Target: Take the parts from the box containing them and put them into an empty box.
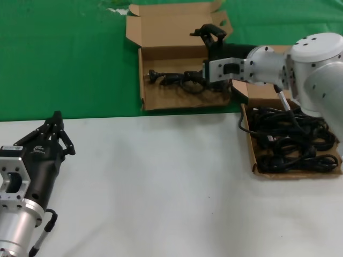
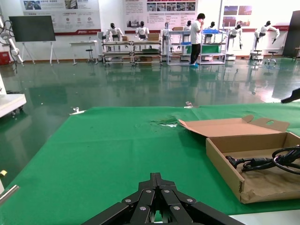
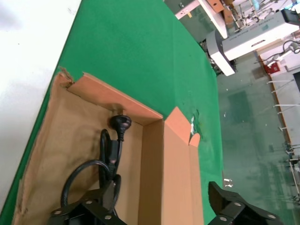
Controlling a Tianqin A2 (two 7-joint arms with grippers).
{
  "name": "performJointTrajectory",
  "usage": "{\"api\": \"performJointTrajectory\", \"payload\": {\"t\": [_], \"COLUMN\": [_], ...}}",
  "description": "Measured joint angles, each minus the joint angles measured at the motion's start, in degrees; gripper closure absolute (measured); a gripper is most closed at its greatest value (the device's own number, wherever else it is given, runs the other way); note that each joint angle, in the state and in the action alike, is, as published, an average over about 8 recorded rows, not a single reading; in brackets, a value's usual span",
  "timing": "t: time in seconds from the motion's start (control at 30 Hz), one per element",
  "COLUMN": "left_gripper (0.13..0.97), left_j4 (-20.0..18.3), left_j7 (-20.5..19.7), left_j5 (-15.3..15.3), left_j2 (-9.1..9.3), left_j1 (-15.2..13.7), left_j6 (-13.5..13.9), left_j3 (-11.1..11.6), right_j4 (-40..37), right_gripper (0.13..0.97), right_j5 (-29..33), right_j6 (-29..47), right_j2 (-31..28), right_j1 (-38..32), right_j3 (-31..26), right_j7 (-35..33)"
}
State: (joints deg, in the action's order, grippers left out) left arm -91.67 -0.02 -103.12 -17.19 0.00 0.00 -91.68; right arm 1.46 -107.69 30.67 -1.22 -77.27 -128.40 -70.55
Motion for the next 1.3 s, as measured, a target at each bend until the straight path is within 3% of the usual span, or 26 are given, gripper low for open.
{"api": "performJointTrajectory", "payload": {"t": [0.3,0.6,1.03,1.3], "left_gripper": [0.958,0.955,0.893,0.767], "left_j4": [0.00,0.00,0.00,0.00], "left_j7": [0.00,0.00,0.00,0.00], "left_j5": [0.00,0.00,0.00,0.00], "left_j2": [0.00,0.00,0.00,0.00], "left_j1": [0.00,0.00,0.00,0.00], "left_j6": [0.00,0.00,0.00,0.00], "left_j3": [0.00,0.00,0.00,0.00], "right_j4": [0.47,2.43,9.29,18.36], "right_gripper": [0.351,0.213,0.136,0.129], "right_j5": [3.26,5.16,5.16,5.09], "right_j6": [4.67,7.63,4.76,0.79], "right_j2": [-2.94,-5.09,-6.00,-7.11], "right_j1": [-0.76,-0.44,5.59,13.63], "right_j3": [5.92,9.11,11.34,14.18], "right_j7": [-1.81,-1.41,4.13,11.60]}}
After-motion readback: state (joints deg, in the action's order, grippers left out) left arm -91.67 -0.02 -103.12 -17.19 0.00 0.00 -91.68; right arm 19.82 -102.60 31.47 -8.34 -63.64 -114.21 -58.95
